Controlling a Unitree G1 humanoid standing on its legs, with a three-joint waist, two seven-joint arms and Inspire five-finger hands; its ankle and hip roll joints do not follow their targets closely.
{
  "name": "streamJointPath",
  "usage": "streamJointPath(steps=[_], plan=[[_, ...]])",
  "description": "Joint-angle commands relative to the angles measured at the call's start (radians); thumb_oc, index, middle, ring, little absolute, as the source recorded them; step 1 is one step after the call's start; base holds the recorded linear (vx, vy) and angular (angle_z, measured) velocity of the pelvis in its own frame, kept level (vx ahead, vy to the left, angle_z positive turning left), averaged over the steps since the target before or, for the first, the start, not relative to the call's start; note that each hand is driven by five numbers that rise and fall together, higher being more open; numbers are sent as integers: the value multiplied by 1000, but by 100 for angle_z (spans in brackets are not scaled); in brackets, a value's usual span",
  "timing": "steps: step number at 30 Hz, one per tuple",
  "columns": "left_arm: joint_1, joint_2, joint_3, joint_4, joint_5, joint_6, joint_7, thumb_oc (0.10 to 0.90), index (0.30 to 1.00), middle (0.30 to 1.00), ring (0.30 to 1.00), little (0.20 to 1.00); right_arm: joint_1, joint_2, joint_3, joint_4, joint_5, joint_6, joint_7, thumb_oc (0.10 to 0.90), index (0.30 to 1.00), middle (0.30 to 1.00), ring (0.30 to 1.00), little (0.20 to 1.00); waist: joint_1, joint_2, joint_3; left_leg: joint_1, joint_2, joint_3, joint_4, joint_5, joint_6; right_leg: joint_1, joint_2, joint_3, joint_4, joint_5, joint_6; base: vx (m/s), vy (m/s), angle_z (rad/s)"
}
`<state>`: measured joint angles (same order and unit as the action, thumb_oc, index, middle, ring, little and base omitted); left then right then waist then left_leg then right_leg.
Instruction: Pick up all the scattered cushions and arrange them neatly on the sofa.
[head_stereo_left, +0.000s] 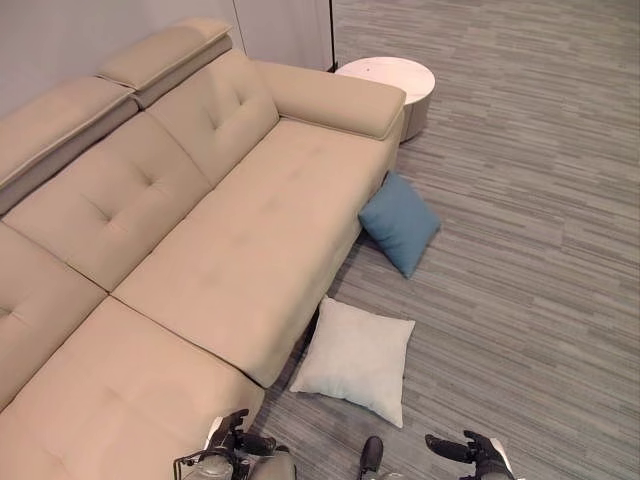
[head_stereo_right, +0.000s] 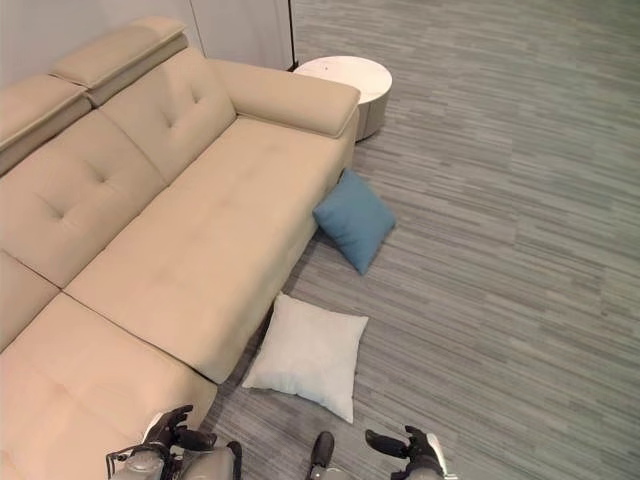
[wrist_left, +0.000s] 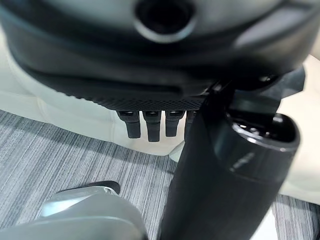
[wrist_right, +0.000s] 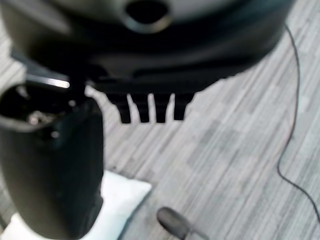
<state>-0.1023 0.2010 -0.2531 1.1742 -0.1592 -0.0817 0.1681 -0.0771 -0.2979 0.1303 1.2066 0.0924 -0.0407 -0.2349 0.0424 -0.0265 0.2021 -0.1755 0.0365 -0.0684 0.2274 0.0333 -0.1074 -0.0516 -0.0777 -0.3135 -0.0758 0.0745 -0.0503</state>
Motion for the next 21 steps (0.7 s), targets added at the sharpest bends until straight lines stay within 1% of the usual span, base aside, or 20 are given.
streamJointPath(steps=[1, 2, 3, 6, 7, 11, 12, 13, 14, 15, 16, 17, 18, 19, 20, 21], plan=[[1, -10, 13, -6, -8, -12, 26, 800, 900, 900, 900, 900, 17, -39, 3, -20, 16, -24, -31, 800, 900, 900, 900, 900, 32, -17, 11, -42, -58, -5, -42, -70, 54, 76, 13, 20, 78, -164, 115, 175, 33, 1], [4, -11, 18, -2, -13, -14, 22, 800, 900, 900, 900, 900, 16, -39, 2, -18, 13, -23, -30, 800, 900, 900, 900, 900, 37, -13, 6, -28, -59, -11, -85, -63, 56, 80, 23, 32, 80, -171, 116, 170, 39, -9], [8, -10, 19, -1, -11, -13, 22, 800, 900, 900, 900, 900, 18, -36, 1, -17, 13, -23, -31, 800, 900, 900, 900, 900, 34, -11, 0, -21, -55, -12, -96, -57, 53, 82, 25, 35, 83, -178, 117, 191, 60, -30], [17, -5, 25, -4, -16, -12, 22, 800, 900, 900, 900, 900, 23, -34, 3, -20, 7, -21, -30, 800, 900, 900, 900, 900, 33, -13, -9, -6, -63, -9, -89, -64, 60, 87, 20, 47, 90, -184, 118, 198, 91, -42], [20, -3, 27, -2, -13, -12, 20, 800, 900, 900, 900, 900, 23, -31, 5, -23, 2, -21, -28, 800, 900, 900, 900, 900, 36, -16, -12, 5, -66, 6, -89, -79, 69, 94, 12, 50, 92, -186, 124, 170, 97, -31], [20, 3, 30, -5, -15, -13, 20, 800, 900, 900, 900, 900, 18, -27, 7, -21, -2, -17, -26, 800, 900, 900, 900, 900, 44, -17, -14, 14, -73, 20, -89, -98, 83, 96, 0, 61, 101, -189, 135, 113, 108, -15], [21, 4, 32, -6, -13, -14, 19, 800, 900, 900, 900, 900, 16, -27, 6, -18, -4, -15, -26, 800, 900, 900, 900, 900, 48, -17, -15, 12, -76, 26, -83, -105, 87, 94, -6, 61, 109, -190, 140, 110, 148, -17], [22, 10, 38, -9, -12, -13, 21, 800, 900, 900, 900, 900, 10, -25, 6, -21, -8, -9, -23, 800, 900, 900, 900, 900, 57, -15, -18, 16, -82, 34, -88, -118, 100, 88, -17, 65, 120, -187, 154, 110, 148, -12], [22, 10, 38, -9, -12, -13, 21, 800, 900, 900, 900, 900, 10, -25, 6, -21, -8, -9, -23, 800, 900, 900, 900, 900, 57, -16, -18, 16, -82, 35, -88, -118, 100, 87, -18, 66, 121, -188, 154, 120, 178, -10], [23, 16, 41, -9, -10, -13, 20, 800, 900, 900, 900, 900, 6, -23, 5, -20, -11, -6, -21, 800, 900, 900, 900, 900, 65, -11, -21, 22, -83, 41, -101, -126, 114, 65, -33, 61, 167, -185, 169, 46, 79, -5], [23, 16, 41, -9, -10, -13, 20, 800, 900, 900, 900, 900, 6, -23, 5, -20, -11, -6, -21, 800, 900, 900, 900, 900, 66, -11, -22, 22, -83, 42, -101, -125, 114, 63, -34, 62, 169, -186, 169, 100, 172, -14], [24, 24, 43, -11, -9, -12, 19, 800, 900, 900, 900, 900, 2, -22, 6, -25, -13, -6, -18, 800, 900, 900, 900, 900, 64, -2, -15, 33, -82, 43, -110, -129, 130, 12, -52, 62, 261, -174, 186, 54, 97, -18], [24, 24, 43, -11, -9, -12, 19, 800, 900, 900, 900, 900, 2, -22, 6, -25, -13, -5, -18, 800, 900, 900, 900, 900, 65, -3, -16, 32, -83, 44, -110, -129, 130, 10, -53, 63, 264, -175, 186, 73, 168, -29], [22, 34, 45, -16, -9, -13, 21, 800, 900, 900, 900, 900, -9, -22, 8, -33, -11, -6, -15, 800, 900, 900, 900, 900, 56, 7, 0, 42, -81, 44, -116, -129, 146, -43, -66, 68, 359, -150, 208, 18, 75, -21], [22, 34, 45, -16, -9, -13, 21, 800, 900, 900, 900, 900, -9, -22, 8, -33, -11, -6, -15, 800, 900, 900, 900, 900, 56, 7, 0, 41, -82, 45, -116, -128, 146, -45, -67, 69, 362, -151, 208, 43, 108, -17], [20, 40, 47, -15, -8, -15, 26, 800, 900, 900, 900, 900, -16, -18, 11, -39, -10, -10, -16, 800, 900, 900, 900, 900, 50, 17, 14, 61, -79, 41, -136, -129, 154, -92, -78, 62, 411, -128, 210, 24, 35, -7]])
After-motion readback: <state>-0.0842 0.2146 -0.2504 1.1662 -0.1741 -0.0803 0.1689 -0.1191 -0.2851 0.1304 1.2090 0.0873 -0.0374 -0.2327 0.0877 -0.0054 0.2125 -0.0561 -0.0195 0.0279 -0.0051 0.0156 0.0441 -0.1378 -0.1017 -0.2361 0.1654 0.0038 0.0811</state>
